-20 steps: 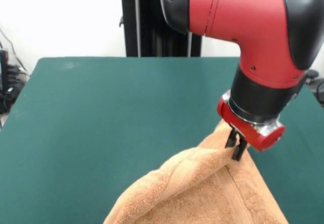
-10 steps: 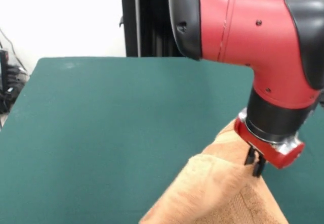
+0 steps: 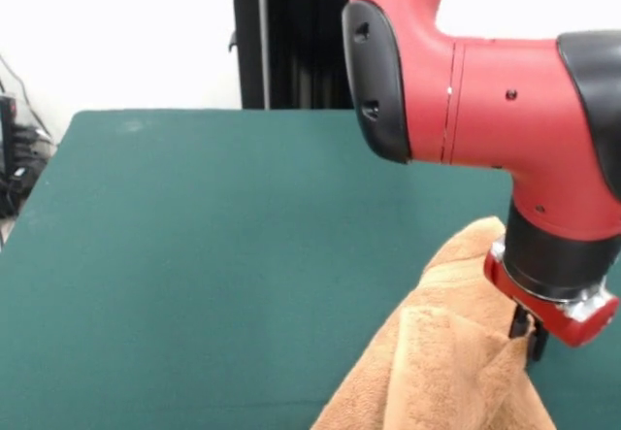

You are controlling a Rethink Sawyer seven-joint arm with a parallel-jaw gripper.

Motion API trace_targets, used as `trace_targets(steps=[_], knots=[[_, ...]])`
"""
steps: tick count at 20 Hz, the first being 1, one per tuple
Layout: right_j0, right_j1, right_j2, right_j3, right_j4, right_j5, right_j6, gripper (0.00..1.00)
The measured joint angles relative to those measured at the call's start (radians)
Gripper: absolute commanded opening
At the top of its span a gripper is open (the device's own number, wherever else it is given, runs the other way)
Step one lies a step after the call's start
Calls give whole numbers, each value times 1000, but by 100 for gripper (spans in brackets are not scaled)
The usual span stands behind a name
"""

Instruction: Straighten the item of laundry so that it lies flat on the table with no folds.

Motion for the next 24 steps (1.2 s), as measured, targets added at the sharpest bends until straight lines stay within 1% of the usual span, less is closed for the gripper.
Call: trace_targets(steps=[4, 8, 9, 16, 20, 23, 24], knots=[[4, 9, 5, -13, 12, 0, 0, 0], [12, 33, 2, -50, 31, 0, 18, 0], [19, 48, -2, -72, 32, 0, 36, 100], [42, 41, -2, -76, 32, 0, 63, 100], [57, -4, -2, -53, 32, 15, 64, 100], [59, -62, -2, -38, 32, 50, 64, 100], [59, -65, -2, -38, 32, 52, 64, 100]])
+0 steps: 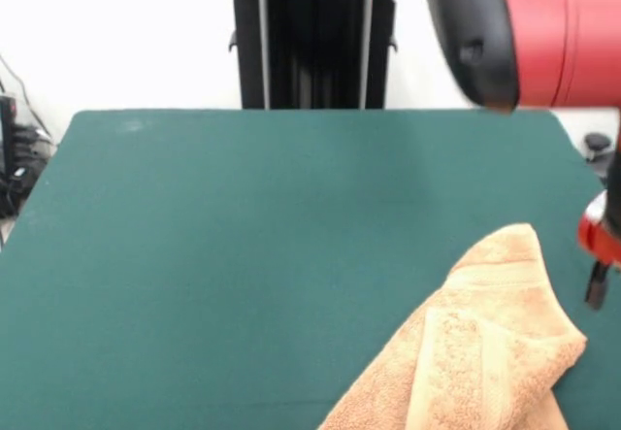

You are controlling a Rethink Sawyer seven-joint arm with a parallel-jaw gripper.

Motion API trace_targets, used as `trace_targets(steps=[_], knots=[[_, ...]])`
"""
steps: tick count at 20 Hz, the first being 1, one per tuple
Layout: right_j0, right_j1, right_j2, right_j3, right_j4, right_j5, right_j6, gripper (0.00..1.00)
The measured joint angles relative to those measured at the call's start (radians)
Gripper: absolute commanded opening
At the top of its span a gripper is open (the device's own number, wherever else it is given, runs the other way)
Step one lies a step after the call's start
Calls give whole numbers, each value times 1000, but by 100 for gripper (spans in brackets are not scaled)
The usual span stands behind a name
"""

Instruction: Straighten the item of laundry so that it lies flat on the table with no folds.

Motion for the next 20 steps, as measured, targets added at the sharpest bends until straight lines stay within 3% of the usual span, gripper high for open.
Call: trace_targets(steps=[8, 20], knots=[[-5, -121, -46, -3, -12, 92, 0, 100], [-22, -141, -150, 18, -144, 69, 0, 100]])
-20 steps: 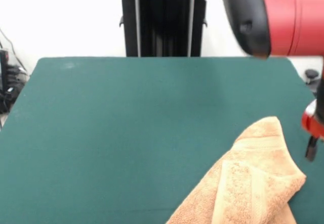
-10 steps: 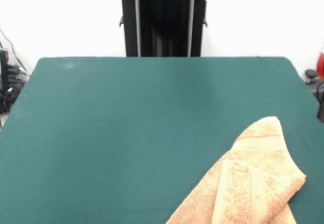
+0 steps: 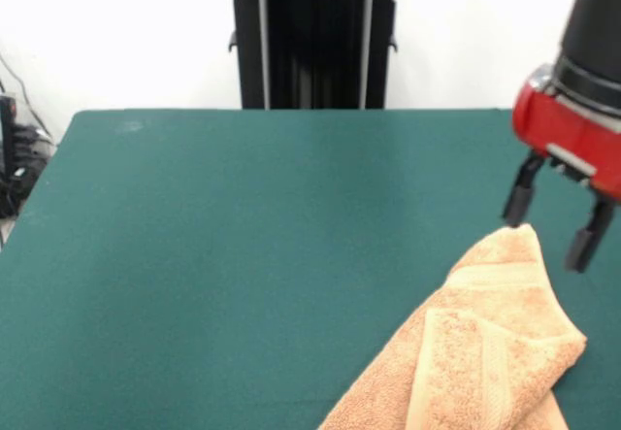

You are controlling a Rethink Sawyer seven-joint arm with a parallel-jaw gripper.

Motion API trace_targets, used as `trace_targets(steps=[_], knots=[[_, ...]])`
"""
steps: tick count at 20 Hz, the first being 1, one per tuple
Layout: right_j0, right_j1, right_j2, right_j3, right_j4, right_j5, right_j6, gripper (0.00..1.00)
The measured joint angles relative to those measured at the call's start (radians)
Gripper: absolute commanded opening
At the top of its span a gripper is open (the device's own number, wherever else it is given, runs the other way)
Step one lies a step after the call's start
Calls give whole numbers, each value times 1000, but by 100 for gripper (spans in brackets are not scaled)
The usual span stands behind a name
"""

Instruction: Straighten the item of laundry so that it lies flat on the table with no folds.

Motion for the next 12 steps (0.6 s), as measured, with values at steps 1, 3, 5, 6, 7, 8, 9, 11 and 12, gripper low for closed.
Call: trace_targets(steps=[1, 3, 5, 6, 7, 8, 9, 11, 12], knots=[[-2, 1, 0, 5, -5, -7, 0, 100], [-9, 5, 0, 17, -18, -25, 0, 100], [-17, 8, 0, 33, -32, -50, 0, 100], [-21, 10, 0, 39, -37, -61, 0, 100], [-24, 11, 0, 45, -41, -70, 0, 100], [-29, 13, 0, 52, -46, -84, 0, 100], [-34, 14, 0, 57, -50, -97, 0, 100], [-42, 15, 0, 66, -59, -118, 0, 100], [-45, 16, 0, 68, -62, -126, 0, 100]])
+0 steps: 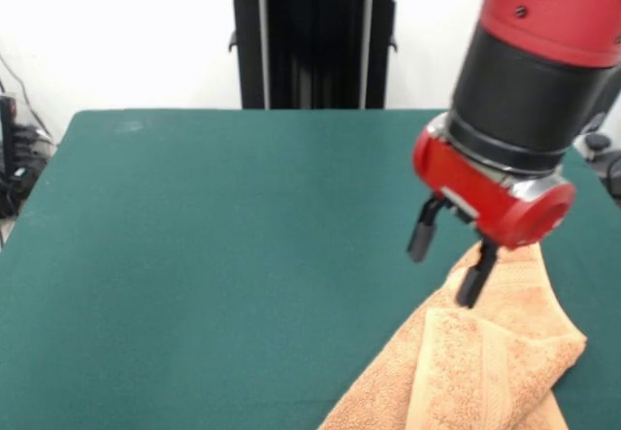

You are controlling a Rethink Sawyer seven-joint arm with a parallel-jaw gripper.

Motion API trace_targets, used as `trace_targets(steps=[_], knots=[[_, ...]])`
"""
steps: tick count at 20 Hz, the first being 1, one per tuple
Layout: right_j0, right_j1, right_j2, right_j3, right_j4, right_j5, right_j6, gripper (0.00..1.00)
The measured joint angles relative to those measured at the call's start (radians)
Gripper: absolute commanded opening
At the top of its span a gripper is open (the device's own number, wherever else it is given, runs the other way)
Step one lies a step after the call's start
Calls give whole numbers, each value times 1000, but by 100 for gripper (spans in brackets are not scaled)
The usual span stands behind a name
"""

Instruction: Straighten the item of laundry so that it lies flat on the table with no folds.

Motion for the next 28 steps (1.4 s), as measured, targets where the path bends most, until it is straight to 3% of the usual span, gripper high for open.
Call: trace_targets(steps=[10, 28], knots=[[-38, 14, 20, 51, -18, -130, 0, 100], [-139, -22, 233, 201, -18, -205, 0, 100]])
